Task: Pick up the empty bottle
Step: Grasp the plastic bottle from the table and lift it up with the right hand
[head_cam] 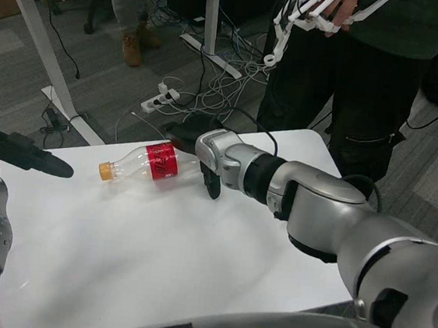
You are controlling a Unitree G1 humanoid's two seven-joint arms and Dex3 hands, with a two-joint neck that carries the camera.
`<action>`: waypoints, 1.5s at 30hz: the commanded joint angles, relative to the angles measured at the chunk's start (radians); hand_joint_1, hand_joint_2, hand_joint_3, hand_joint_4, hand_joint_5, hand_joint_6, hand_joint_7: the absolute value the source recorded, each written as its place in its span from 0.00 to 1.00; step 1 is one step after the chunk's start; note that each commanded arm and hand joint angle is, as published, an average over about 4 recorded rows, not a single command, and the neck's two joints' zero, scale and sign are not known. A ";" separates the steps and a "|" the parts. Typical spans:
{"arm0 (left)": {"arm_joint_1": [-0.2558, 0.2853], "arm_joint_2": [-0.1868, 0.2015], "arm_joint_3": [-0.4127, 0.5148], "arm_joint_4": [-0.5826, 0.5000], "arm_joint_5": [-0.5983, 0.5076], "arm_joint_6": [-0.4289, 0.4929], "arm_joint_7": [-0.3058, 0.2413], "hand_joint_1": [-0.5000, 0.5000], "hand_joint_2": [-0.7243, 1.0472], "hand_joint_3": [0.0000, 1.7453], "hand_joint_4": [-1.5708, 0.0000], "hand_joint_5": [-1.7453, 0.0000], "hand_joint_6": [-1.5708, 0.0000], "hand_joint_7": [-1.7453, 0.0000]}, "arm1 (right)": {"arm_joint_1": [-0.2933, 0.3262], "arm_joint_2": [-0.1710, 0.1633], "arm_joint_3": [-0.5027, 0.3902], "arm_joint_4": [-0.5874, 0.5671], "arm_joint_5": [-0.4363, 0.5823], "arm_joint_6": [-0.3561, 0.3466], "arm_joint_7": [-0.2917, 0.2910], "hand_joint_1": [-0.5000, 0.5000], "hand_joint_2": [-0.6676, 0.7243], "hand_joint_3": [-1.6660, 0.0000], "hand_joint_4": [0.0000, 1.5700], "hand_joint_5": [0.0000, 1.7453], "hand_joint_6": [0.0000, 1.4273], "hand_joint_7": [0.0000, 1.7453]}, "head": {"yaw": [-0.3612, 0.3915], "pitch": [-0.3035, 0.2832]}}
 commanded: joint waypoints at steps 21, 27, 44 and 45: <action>-0.012 0.003 -0.012 0.025 -0.016 -0.007 -0.001 0.00 0.00 0.00 1.00 1.00 1.00 1.00 | -0.008 -0.079 -0.012 0.046 0.075 -0.311 -0.103 0.33 0.24 0.10 0.34 0.75 0.06 0.76 | 0.007 -0.015; -0.012 0.002 -0.012 0.032 -0.019 -0.007 -0.001 0.00 0.01 0.00 1.00 1.00 1.00 1.00 | -0.006 -0.084 -0.040 0.049 0.069 -0.313 -0.097 0.33 0.27 0.05 0.45 0.78 0.53 0.95 | 0.013 -0.021; -0.009 0.001 -0.012 0.032 -0.026 -0.007 -0.001 0.00 0.00 0.00 1.00 1.00 1.00 1.00 | 0.031 -0.109 -0.154 -0.014 0.069 -0.275 -0.030 0.33 0.27 0.05 0.51 0.72 0.82 0.92 | 0.042 -0.002; -0.009 0.001 -0.012 0.032 -0.026 -0.007 -0.001 0.00 0.01 0.00 1.00 1.00 1.00 1.00 | 0.044 -0.115 -0.191 -0.032 0.072 -0.286 -0.027 0.33 0.27 0.05 0.51 0.72 0.82 0.92 | 0.045 0.003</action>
